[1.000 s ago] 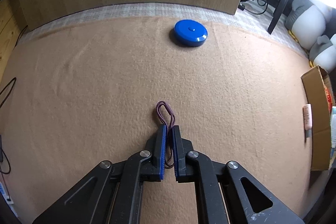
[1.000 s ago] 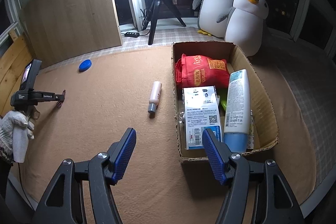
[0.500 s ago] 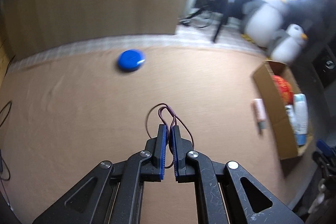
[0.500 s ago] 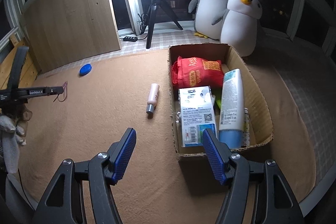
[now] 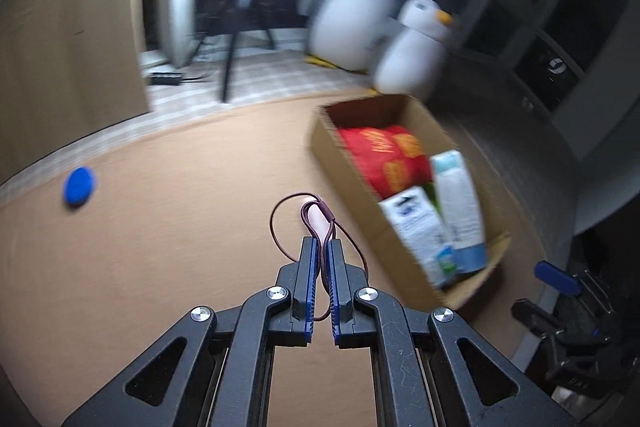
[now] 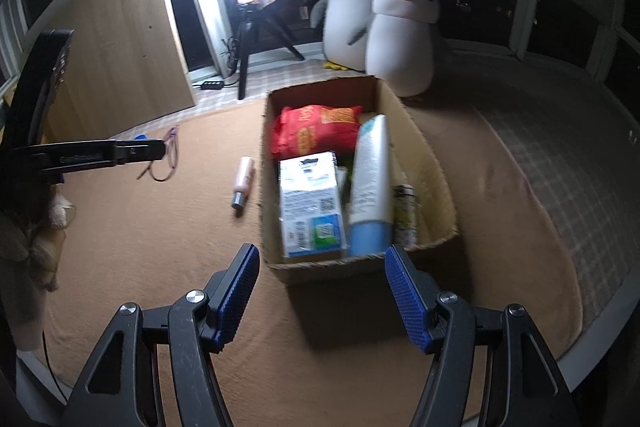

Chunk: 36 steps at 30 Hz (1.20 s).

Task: Organize objects
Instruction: 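Lift the rubber band and carry it over the box with the left tool, then open the left tool to drop the rubber band into the box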

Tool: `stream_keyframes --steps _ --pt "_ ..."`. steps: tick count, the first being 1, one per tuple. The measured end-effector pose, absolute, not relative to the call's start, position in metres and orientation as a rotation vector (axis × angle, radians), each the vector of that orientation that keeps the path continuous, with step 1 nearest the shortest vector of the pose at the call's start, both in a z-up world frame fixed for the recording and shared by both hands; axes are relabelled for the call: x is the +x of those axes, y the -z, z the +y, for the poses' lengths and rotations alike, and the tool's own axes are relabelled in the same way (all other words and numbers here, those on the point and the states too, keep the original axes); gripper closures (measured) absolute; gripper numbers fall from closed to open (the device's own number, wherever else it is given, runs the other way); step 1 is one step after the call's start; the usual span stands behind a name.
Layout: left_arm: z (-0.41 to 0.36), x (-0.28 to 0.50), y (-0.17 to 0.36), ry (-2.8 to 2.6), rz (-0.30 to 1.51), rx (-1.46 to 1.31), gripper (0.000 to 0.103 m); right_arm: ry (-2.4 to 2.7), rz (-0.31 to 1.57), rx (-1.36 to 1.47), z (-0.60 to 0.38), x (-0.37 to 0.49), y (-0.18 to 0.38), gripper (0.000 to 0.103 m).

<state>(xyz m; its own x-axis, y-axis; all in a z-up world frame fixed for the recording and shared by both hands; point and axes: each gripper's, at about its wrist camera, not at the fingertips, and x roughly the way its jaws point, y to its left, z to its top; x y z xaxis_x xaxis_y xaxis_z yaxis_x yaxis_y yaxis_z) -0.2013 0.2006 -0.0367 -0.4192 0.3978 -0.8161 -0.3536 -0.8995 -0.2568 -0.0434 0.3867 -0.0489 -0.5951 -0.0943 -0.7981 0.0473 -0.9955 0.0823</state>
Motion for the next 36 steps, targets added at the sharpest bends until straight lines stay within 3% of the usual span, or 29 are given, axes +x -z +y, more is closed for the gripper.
stream_keyframes --steps 16,17,19,20,21,36 --pt "0.319 -0.192 0.057 -2.162 0.025 -1.358 0.097 2.786 -0.140 1.428 0.435 -0.030 0.054 0.041" --pt "0.321 -0.192 0.057 -2.156 0.023 -1.360 0.092 2.785 -0.142 1.431 0.437 -0.029 0.055 0.041" --pt "0.323 -0.192 0.058 -2.149 0.019 -1.371 0.064 2.782 -0.143 1.437 0.438 -0.028 0.057 0.041" --pt "0.322 -0.192 0.058 -2.150 0.015 -1.371 0.045 2.780 -0.143 1.439 0.438 -0.028 0.057 0.041" --pt "0.320 -0.191 0.057 -2.164 0.010 -1.362 0.042 2.777 -0.143 1.441 0.438 -0.028 0.057 0.041" --pt "0.248 -0.186 0.048 -2.289 -0.034 -1.373 0.042 2.709 -0.099 1.412 0.401 -0.036 0.055 0.041"
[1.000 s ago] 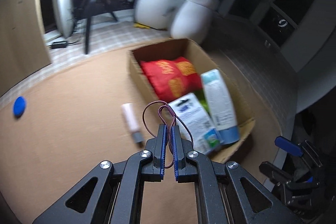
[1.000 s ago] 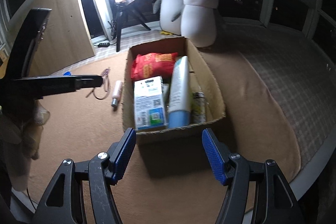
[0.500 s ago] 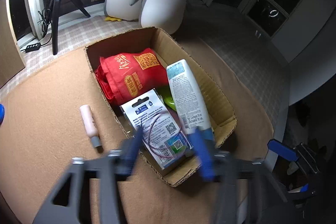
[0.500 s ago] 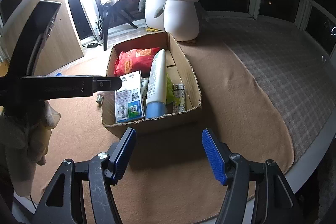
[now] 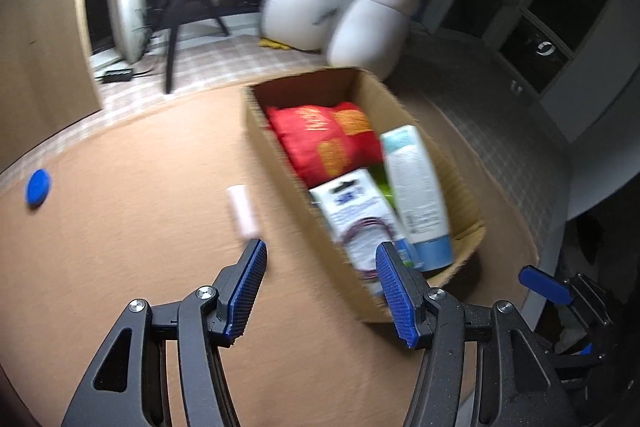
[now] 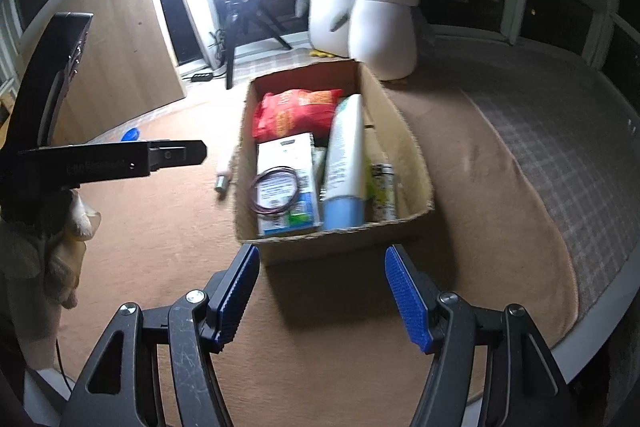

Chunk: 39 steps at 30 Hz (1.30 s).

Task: Organize objects
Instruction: 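Open the left tool to drop the rubber band into the box, then move the left tool to the blue round disc and grasp it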

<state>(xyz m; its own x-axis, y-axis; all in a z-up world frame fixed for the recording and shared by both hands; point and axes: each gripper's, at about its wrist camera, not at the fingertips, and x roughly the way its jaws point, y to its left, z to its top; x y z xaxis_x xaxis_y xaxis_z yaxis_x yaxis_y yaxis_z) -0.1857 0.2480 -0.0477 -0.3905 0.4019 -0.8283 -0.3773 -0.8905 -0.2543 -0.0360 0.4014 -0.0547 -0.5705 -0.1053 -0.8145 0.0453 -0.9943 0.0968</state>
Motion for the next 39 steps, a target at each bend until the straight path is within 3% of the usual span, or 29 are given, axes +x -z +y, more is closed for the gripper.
stream_keyframes --steps 19,23,26,39 --pt "0.000 -0.243 0.044 -2.722 -0.205 -1.509 0.042 2.572 0.006 1.376 0.304 -0.051 0.054 0.041" --pt "-0.035 -0.274 0.043 -2.764 -0.272 -1.527 0.034 2.554 0.016 1.386 0.293 -0.053 0.056 0.041" --pt "-0.050 -0.298 0.056 -2.758 -0.311 -1.567 0.023 2.547 0.016 1.406 0.291 -0.055 0.061 0.041" --pt "-0.040 -0.374 0.127 -2.665 -0.282 -1.771 0.022 2.550 0.005 1.532 0.309 -0.063 0.081 0.041"
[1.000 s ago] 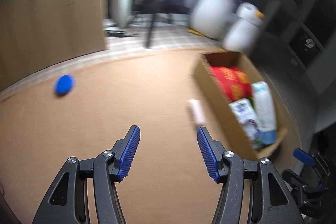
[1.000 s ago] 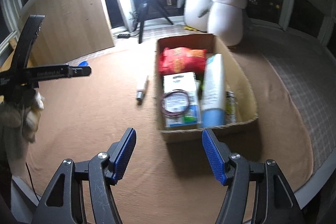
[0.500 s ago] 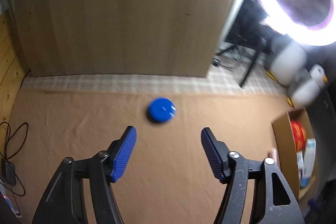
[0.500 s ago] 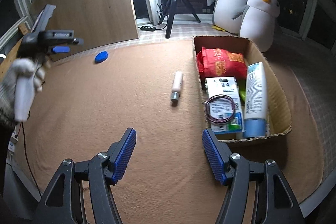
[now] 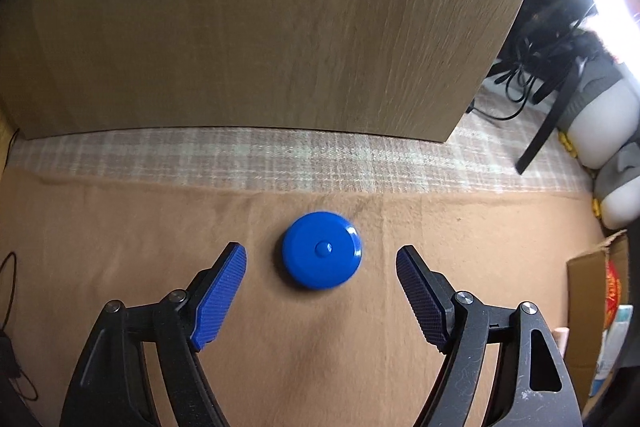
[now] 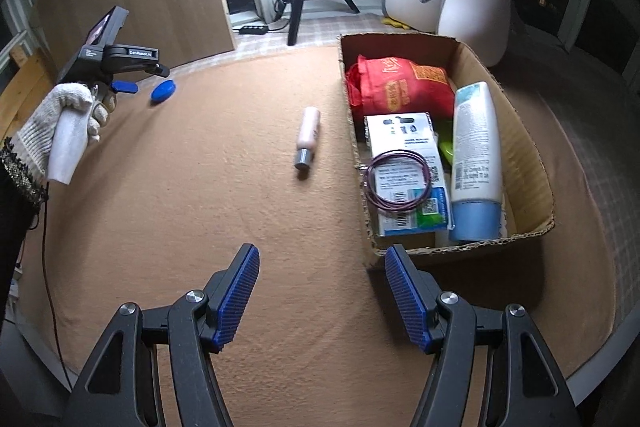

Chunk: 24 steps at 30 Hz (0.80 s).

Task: Organize objects
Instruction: 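Move the left tool to the blue round disc and grasp it, then lift the blue disc and carry it over the box with the left tool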

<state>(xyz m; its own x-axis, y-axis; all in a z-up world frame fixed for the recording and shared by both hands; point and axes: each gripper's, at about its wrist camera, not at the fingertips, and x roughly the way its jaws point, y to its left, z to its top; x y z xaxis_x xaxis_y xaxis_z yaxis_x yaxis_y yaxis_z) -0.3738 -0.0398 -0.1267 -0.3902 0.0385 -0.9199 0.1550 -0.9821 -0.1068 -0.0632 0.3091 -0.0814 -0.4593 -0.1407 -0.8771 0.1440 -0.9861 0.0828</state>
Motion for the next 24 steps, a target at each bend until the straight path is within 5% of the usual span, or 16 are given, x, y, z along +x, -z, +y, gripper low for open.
stream_keyframes --steps 13,17,24 --pt "-0.032 -0.400 0.158 2.448 0.246 1.750 0.023 2.549 -0.016 1.563 0.319 -0.070 0.085 0.041" --pt "-0.027 -0.400 0.163 2.443 0.234 1.765 0.041 2.550 -0.020 1.567 0.320 -0.073 0.085 0.041" --pt "-0.023 -0.390 0.166 2.467 0.236 1.753 0.049 2.540 -0.016 1.563 0.316 -0.076 0.086 0.041"
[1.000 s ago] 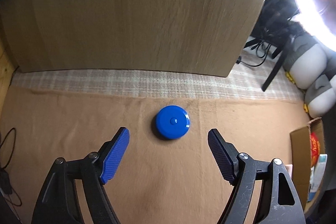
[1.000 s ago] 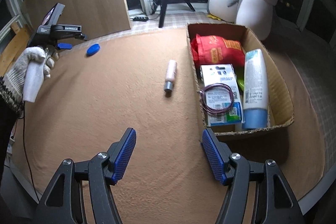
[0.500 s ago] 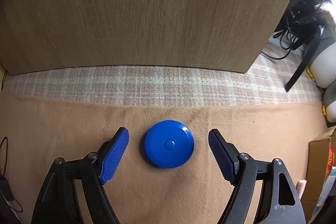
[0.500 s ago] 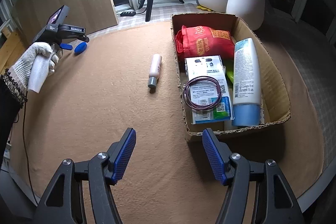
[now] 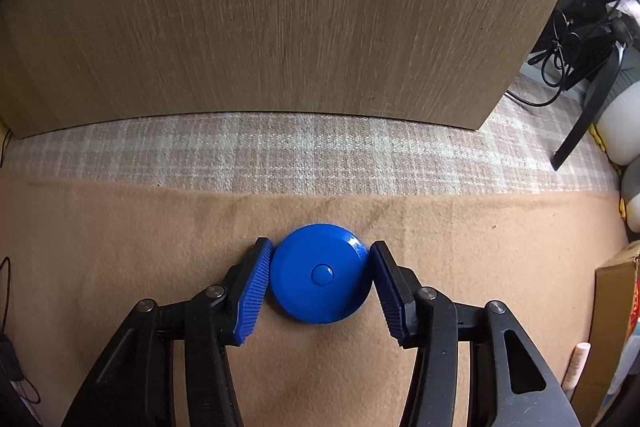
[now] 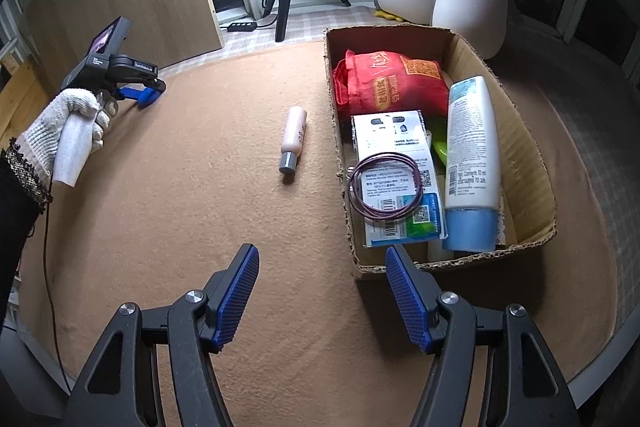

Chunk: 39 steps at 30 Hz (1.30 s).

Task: Organize objects
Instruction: 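Lift the blue disc and carry it over the box with the left tool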

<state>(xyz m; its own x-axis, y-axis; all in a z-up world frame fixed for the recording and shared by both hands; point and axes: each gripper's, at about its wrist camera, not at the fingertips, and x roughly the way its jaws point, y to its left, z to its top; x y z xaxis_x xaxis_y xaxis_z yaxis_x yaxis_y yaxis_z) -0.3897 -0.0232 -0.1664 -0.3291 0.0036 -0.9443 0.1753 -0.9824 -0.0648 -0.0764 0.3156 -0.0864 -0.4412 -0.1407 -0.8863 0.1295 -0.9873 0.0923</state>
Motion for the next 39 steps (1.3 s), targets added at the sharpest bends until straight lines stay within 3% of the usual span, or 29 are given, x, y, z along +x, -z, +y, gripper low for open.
stream_keyframes --steps 25,29,39 --pt "0.073 -0.232 0.170 2.672 0.074 1.816 0.049 2.579 -0.049 1.475 0.321 -0.060 0.071 0.041" --pt "0.091 -0.214 0.161 2.722 0.129 1.865 0.049 2.602 -0.054 1.470 0.330 -0.056 0.068 0.041" --pt "0.187 -0.186 0.105 2.952 0.019 1.842 0.049 2.660 -0.087 1.474 0.364 -0.042 0.065 0.041"
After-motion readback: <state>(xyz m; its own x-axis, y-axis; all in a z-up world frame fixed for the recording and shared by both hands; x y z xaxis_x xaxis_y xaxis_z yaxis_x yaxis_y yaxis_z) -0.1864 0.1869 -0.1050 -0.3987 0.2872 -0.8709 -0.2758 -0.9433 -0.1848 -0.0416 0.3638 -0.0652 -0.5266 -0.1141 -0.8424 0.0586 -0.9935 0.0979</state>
